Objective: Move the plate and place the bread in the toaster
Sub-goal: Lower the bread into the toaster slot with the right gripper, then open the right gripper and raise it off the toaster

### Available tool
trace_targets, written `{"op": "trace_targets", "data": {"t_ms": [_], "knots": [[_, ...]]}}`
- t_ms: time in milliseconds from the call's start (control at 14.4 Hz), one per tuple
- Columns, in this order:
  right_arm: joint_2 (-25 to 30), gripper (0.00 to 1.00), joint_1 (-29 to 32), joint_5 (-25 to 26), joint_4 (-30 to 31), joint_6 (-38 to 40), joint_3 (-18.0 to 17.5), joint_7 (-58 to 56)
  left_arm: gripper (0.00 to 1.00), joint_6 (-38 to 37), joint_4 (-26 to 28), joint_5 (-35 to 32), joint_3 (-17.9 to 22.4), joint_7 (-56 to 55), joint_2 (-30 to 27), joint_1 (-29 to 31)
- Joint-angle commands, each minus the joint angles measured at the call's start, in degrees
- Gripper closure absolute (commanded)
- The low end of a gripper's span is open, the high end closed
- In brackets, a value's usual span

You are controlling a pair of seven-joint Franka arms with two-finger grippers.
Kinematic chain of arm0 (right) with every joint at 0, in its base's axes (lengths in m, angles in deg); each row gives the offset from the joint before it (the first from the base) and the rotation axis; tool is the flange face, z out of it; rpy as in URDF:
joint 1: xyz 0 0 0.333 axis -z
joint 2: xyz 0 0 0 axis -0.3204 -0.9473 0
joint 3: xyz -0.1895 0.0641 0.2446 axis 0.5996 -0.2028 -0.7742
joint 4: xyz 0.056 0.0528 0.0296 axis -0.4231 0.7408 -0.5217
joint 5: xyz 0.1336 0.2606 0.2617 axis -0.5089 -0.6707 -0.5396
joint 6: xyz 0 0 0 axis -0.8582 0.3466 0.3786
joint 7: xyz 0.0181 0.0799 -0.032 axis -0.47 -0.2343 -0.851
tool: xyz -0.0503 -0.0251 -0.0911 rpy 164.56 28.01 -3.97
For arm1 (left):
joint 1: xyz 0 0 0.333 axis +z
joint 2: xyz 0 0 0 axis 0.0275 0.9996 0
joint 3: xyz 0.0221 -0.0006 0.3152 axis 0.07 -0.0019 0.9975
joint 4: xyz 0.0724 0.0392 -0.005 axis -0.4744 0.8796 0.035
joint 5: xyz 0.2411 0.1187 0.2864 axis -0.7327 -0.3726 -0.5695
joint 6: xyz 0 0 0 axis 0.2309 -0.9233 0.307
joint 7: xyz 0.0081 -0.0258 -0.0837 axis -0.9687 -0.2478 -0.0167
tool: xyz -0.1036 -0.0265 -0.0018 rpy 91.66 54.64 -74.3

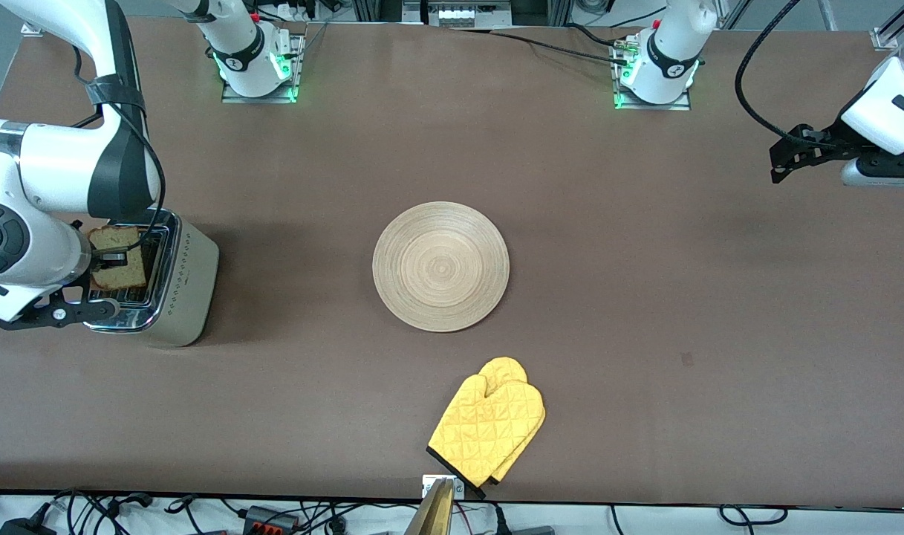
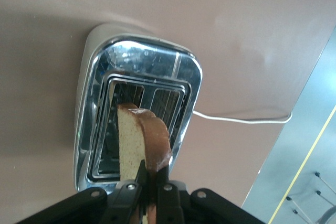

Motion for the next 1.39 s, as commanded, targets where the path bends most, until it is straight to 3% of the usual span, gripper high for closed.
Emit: {"op": "trace_targets", "data": {"t_ms": [0, 832, 1040, 1109, 1178, 1317], "knots": [[-2.0, 1.0, 0.6, -1.3, -1.4, -1.7, -0.1, 2.1, 0.0, -1.4, -2.0, 0.2, -0.1, 0.1, 0.9, 0.0], [-3.0, 0.98, 0.5, -4.0, -1.1, -3.3, -0.3, 5.2, 0.0, -1.4, -2.0, 0.3, -0.1, 0.1, 0.9, 0.2], [-3.0, 0.75, 0.8, -5.1, -1.1, -3.6, -0.3, 4.4, 0.0, -1.4, -2.0, 0.3, -0.1, 0.1, 0.9, 0.2], [-3.0, 0.6, 1.0, -5.1, -1.1, -3.7, -0.3, 4.3, 0.0, -1.4, -2.0, 0.3, -0.1, 0.1, 0.9, 0.2], [-2.9, 0.3, 1.2, -5.2, -1.1, -3.6, -0.3, 4.2, 0.0, -1.4, -2.0, 0.3, -0.1, 0.1, 0.9, 0.2], [-2.6, 0.01, 1.5, -6.8, -1.1, -3.2, -0.2, 4.2, 0.0, -2.0, -2.0, 0.3, -0.1, 0.2, 0.9, 0.3]]}}
